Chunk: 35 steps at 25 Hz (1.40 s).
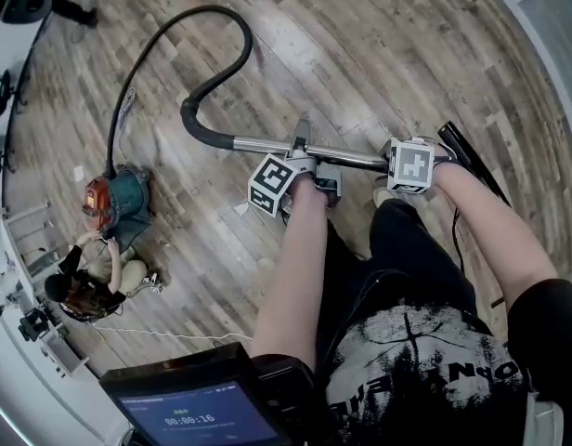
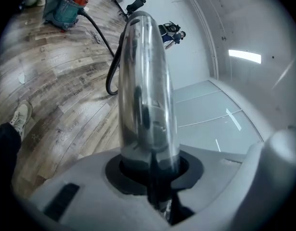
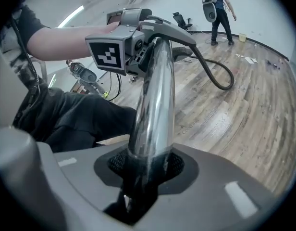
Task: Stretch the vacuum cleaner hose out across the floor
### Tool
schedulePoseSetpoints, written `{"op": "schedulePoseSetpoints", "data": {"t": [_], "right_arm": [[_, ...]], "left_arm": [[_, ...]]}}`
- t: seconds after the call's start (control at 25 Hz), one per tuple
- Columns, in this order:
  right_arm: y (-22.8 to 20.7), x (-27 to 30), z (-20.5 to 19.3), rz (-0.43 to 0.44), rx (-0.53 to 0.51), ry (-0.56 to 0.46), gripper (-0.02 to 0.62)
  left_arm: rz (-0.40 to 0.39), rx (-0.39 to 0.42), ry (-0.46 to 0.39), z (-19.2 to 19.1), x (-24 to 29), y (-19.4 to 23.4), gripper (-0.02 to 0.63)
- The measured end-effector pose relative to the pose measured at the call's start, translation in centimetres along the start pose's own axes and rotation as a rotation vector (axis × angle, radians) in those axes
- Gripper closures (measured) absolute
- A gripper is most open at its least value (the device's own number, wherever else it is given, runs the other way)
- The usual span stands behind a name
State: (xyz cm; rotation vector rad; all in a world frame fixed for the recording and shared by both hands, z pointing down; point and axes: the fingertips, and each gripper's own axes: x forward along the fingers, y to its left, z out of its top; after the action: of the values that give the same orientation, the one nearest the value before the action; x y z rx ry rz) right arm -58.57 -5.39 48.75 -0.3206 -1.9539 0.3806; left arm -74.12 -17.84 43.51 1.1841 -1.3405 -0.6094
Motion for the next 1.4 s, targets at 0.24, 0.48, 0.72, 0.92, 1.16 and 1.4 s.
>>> {"op": "schedulePoseSetpoints", "data": {"t": [0.24,0.48,0.72,0.92,1.16,1.4], "right_arm": [[4.7,-5.9,-2.0,-0.013,-0.024,0.026,0.462],[6.4,-8.1,0.0,-0.276,-0.054,0.020,0.453],[7.7,-7.0,2.3,-0.495,-0.045,-0.005,0.453],[7.8,-6.2,3.5,-0.620,0.000,-0.004,0.454],[8.7,-5.5,2.2,-0.628,0.070,-0.027,0.456],[9.2,-6.3,-0.3,-0.605,0.094,-0.040,0.456]], "left_arm": [[-0.043,-0.021,0.028,-4.0,-3.9,-5.5,0.534],[-0.112,-0.033,0.061,-3.4,-7.0,-7.4,0.535],[-0.155,0.001,0.132,-2.1,-8.8,-6.9,0.535],[-0.194,0.042,0.188,-1.3,-8.8,-7.1,0.535],[-0.186,0.078,0.254,-3.3,-8.2,-6.9,0.535],[-0.151,0.085,0.270,-6.0,-7.6,-7.5,0.535]]}}
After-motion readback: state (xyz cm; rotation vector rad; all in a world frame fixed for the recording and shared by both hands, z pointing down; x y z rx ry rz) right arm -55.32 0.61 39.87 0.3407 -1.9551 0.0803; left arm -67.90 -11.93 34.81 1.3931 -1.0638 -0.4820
